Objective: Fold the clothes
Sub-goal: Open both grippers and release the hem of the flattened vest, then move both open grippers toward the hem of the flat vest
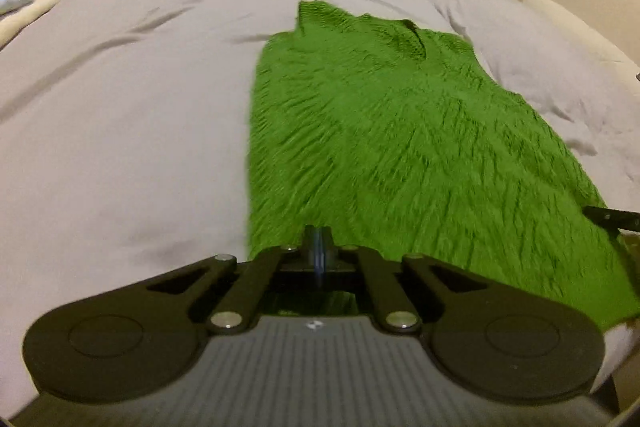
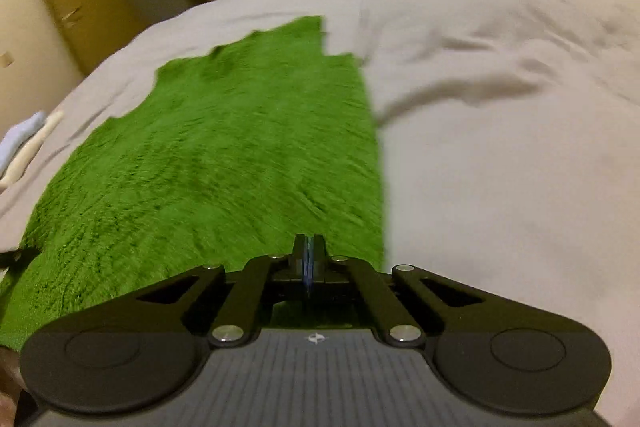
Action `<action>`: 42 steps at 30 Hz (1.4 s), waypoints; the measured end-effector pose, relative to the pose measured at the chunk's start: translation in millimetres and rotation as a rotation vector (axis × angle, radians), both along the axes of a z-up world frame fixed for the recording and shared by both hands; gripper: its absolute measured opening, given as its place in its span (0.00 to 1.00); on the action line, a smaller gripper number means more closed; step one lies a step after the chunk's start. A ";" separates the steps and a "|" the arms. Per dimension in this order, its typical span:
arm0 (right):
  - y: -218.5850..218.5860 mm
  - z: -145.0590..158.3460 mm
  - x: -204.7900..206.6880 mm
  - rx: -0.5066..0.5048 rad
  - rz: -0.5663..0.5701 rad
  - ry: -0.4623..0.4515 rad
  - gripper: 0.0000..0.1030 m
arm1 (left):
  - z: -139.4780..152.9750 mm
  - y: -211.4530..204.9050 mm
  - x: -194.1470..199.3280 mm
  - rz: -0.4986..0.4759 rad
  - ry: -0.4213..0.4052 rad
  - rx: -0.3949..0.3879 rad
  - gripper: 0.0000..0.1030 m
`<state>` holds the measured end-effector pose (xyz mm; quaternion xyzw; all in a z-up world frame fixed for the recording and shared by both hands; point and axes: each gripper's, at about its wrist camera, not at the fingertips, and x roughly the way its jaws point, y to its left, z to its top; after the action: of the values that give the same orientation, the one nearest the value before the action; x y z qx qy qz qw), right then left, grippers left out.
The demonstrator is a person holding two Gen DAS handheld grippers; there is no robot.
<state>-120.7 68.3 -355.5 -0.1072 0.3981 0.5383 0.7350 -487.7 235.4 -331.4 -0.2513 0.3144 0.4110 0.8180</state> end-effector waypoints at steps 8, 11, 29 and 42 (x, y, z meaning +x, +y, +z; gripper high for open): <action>-27.6 39.1 -73.9 0.046 0.052 -0.072 0.43 | 36.4 -56.4 24.2 -0.019 0.050 0.057 0.12; -40.7 20.6 -88.5 -0.024 0.038 -0.116 0.45 | 19.7 -73.2 31.0 -0.006 0.123 0.053 0.16; -92.7 67.0 -115.9 -0.005 -0.072 -0.067 0.87 | 62.3 -150.5 11.9 0.042 0.198 0.099 0.46; -96.7 77.8 -135.8 -0.050 -0.089 -0.076 0.87 | 83.0 -176.1 12.4 0.041 0.195 0.145 0.63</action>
<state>-256.5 -28.3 -277.7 -0.1282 0.3877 0.4904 0.7699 -475.3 59.3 -248.4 -0.1565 0.3568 0.4717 0.7910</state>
